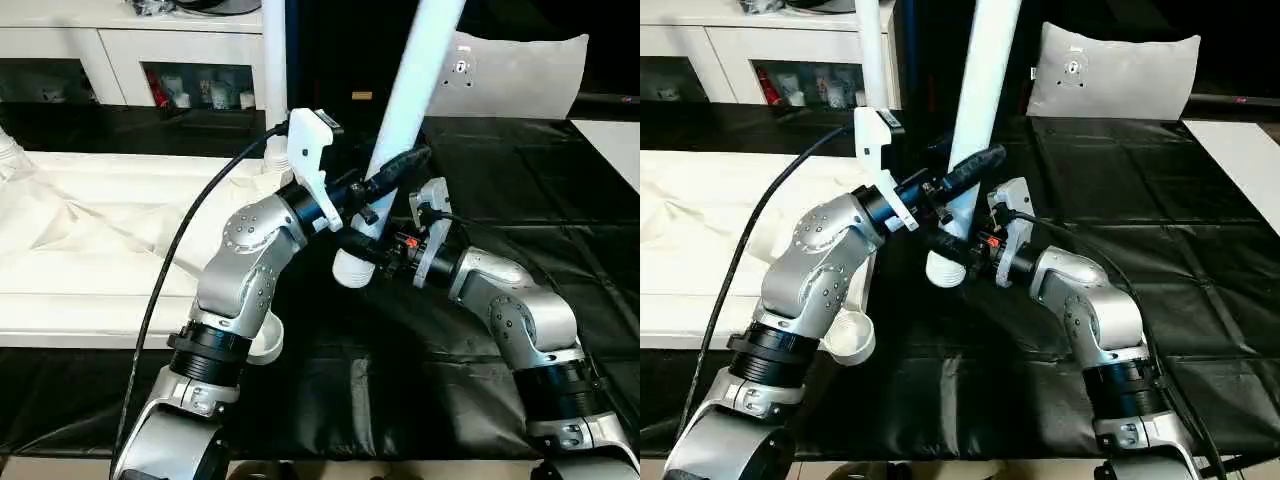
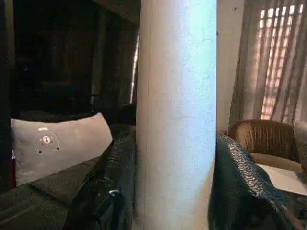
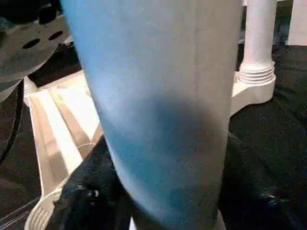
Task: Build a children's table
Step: Pick table leg
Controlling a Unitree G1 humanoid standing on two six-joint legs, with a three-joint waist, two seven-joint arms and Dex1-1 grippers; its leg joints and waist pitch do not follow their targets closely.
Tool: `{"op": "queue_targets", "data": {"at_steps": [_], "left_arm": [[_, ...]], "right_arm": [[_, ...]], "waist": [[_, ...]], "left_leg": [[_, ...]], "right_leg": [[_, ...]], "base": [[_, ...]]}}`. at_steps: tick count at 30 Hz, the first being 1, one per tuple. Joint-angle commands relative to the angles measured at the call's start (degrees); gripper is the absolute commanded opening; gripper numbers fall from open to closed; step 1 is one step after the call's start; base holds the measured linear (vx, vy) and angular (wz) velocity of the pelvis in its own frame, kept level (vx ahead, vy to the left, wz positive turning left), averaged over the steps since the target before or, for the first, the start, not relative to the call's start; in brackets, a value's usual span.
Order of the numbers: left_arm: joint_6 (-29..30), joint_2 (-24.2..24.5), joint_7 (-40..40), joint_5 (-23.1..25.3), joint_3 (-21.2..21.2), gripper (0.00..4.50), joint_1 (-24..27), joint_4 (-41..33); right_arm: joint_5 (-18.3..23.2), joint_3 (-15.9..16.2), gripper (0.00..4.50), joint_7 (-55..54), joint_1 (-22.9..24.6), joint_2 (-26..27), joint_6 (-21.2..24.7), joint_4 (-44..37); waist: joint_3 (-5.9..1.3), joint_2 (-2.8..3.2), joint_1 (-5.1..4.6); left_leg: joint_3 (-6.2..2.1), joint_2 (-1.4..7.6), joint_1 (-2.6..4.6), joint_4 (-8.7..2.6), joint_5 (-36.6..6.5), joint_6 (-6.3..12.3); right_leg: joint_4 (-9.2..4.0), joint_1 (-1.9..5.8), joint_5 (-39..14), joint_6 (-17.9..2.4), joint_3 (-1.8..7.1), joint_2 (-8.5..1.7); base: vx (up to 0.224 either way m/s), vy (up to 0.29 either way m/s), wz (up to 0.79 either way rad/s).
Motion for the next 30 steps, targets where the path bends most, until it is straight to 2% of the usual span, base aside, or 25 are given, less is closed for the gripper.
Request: {"op": "queue_targets", "data": {"at_steps": [1,3,5,6,7,8,9,11,12,13,17,18,21,22,23,24,27,28,30], "left_arm": [[0.5,-0.8,-0.6,-0.7,-0.9,1.77,-0.5,-0.2],[0.7,-1.2,-0.2,-0.9,-0.8,1.77,-0.1,-0.5],[2.6,-2.0,-0.5,-2.8,-0.5,1.77,0.1,-1.3],[2.6,-2.0,-0.5,-2.8,-0.5,2.12,0.1,-1.3],[3.7,-1.9,-1.5,-3.6,-1.0,2.12,0.4,-2.4],[5.8,-1.9,-3.4,-5.2,-2.4,2.33,1.0,-4.9],[5.8,-1.9,-3.4,-5.2,-2.4,2.47,1.0,-4.9],[10.1,-2.4,-5.6,-8.4,-5.6,2.53,2.8,-10.8],[11.1,-2.7,-5.5,-8.9,-6.1,2.59,3.1,-11.8],[11.9,-2.8,-5.4,-9.2,-6.5,2.7,3.4,-12.4],[13.1,-3.6,-5.3,-9.7,-6.4,2.8,3.8,-13.3],[13.4,-3.9,-5.1,-10.0,-5.9,2.8,3.6,-13.2],[14.4,-4.4,-4.2,-11.2,-4.8,2.8,3.3,-13.3],[15.8,-4.8,-3.3,-13.0,-3.1,2.8,3.2,-14.0],[16.1,-4.8,-3.2,-13.4,-2.8,2.8,3.2,-14.1],[17.3,-4.8,-2.6,-15.6,-0.7,2.8,3.5,-15.1],[18.4,-4.3,-1.7,-18.0,1.9,2.8,4.3,-16.4],[18.9,-3.7,-1.1,-18.7,3.0,2.8,4.7,-16.9],[19.4,-2.3,1.3,-19.2,6.5,2.8,5.4,-17.4]], "right_arm": [[-1.1,-1.4,2.17,-2.4,-0.1,0.1,-0.5,2.3],[-1.2,-1.3,2.09,-2.2,0.1,0.4,-1.0,2.8],[-1.5,-1.2,2.04,-2.6,0.1,0.8,-1.2,3.5],[-1.5,-1.2,2.02,-2.6,0.1,0.8,-1.2,3.5],[-1.7,-1.0,2.02,-2.8,0.0,0.8,-1.2,3.7],[-1.9,-0.8,2.02,-3.0,-0.1,1.0,-1.4,3.9],[-1.9,-0.8,2.0,-3.0,-0.1,1.0,-1.4,3.9],[-2.4,-0.3,1.98,-3.4,-0.5,2.0,-1.8,4.7],[-2.5,-0.2,1.98,-3.5,-0.6,2.2,-2.1,5.0],[-2.7,-0.2,1.98,-3.7,-0.7,2.5,-2.2,5.3],[-2.8,-0.4,1.98,-4.3,-1.1,3.2,-2.5,6.0],[-2.9,-0.4,1.98,-4.4,-1.2,3.3,-2.7,6.2],[-3.0,-0.6,1.98,-4.8,-1.2,3.4,-3.3,6.5],[-2.9,-0.9,1.98,-4.9,-1.0,3.6,-4.0,6.4],[-2.8,-0.9,1.98,-4.9,-1.0,3.6,-4.2,6.4],[-3.2,-1.9,1.98,-6.7,-0.5,4.4,-6.3,6.1],[-4.2,-3.0,1.92,-9.8,-0.2,4.9,-7.4,5.7],[-4.9,-3.1,1.89,-10.6,0.1,4.6,-7.6,5.1],[-5.6,-3.8,1.88,-12.4,1.6,4.0,-7.0,2.8]], "waist": [[-4.07,-0.3,-0.06],[-4.06,-0.45,-0.01],[-4.02,-0.31,-0.01],[-4.0,-0.31,-0.02],[-4.03,-0.21,-0.03],[-4.01,-0.46,-0.11],[-4.0,-0.38,-0.03],[-4.04,-0.48,0.07],[-3.88,-0.47,0.01],[-3.96,-0.56,-0.04],[-3.71,-0.52,-0.05],[-3.75,-0.36,-0.16],[-3.82,-0.42,-0.11],[-3.92,-0.8,-0.06],[-3.94,-0.73,0.0],[-3.95,-0.72,0.03],[-4.0,-0.81,-0.03],[-3.94,-1.04,-0.11],[-3.68,-0.83,-0.2]], "left_leg": [[-5.02,10.17,2.03,-5.96,-11.1,-4.59],[-4.99,10.2,2.01,-5.9,-11.1,-4.39],[-5.02,10.26,2.04,-5.89,-11.1,-4.32],[-5.04,10.27,2.0,-5.91,-11.2,-4.36],[-5.1,10.32,2.1,-6.02,-11.2,-4.55],[-5.07,10.31,2.1,-6.11,-11.1,-4.46],[-5.11,10.33,1.99,-6.06,-10.6,-4.43],[-4.98,10.35,2.01,-5.98,-10.5,-4.33],[-4.93,10.35,1.79,-6.03,-10.7,-4.06],[-4.89,10.31,1.99,-5.98,-10.6,-3.88],[-5.04,10.31,1.88,-6.06,-12.7,-4.56],[-5.05,10.29,2.0,-6.1,-13.2,-5.07],[-5.03,10.28,2.06,-6.23,-12.1,-5.51],[-4.9,10.24,1.97,-6.09,-11.2,-5.28],[-4.87,10.19,1.93,-6.0,-10.7,-5.08],[-4.83,10.24,1.84,-5.91,-10.1,-4.52],[-4.66,10.14,1.84,-5.92,-8.0,-3.7],[-4.59,10.04,1.7,-5.76,-7.8,-2.72],[-4.65,10.06,1.62,-5.82,-9.5,-2.61]], "right_leg": [[-2.99,2.04,2.2,-17.8,4.22,-7.99],[-3.07,2.05,1.6,-17.8,4.26,-8.1],[-3.1,2.0,1.4,-17.8,4.28,-8.1],[-3.08,2.02,1.2,-17.9,4.26,-8.07],[-2.98,1.97,1.1,-17.7,4.17,-7.87],[-3.01,1.94,1.3,-17.6,4.14,-7.76],[-2.87,2.03,1.8,-17.8,4.16,-7.97],[-2.83,2.01,1.9,-18.0,4.2,-8.12],[-2.96,1.94,1.7,-18.1,4.29,-8.1],[-2.99,1.91,1.5,-17.9,4.25,-7.92],[-3.41,1.85,-2.9,-17.2,4.41,-8.03],[-3.43,1.75,-3.4,-17.0,4.41,-7.9],[-3.31,1.75,-1.7,-17.0,4.34,-7.71],[-2.99,1.94,-0.4,-17.5,4.29,-7.92],[-3.04,1.96,0.1,-17.6,4.3,-8.02],[-3.02,2.02,0.8,-17.8,4.34,-8.18],[-2.82,1.88,2.3,-18.2,4.19,-7.79],[-2.91,2.08,1.8,-18.2,4.26,-7.84],[-3.39,2.05,-1.5,-17.4,4.41,-7.79]], "base": [[0.0,0.0,0.0],[0.0,0.0,0.0],[0.0,0.0,0.0],[0.0,0.0,0.0],[0.0,0.0,0.0],[0.0,0.0,0.0],[0.0,0.0,0.0],[0.0,0.0,0.0],[0.0,0.0,0.0],[0.0,0.0,0.0],[0.0,0.0,0.0],[0.0,0.0,0.0],[0.0,0.0,0.0],[0.0,0.0,0.0],[0.0,0.0,0.0],[0.0,0.0,0.0],[0.0,0.0,0.0],[0.0,0.0,0.0],[0.0,0.0,0.0]]}}
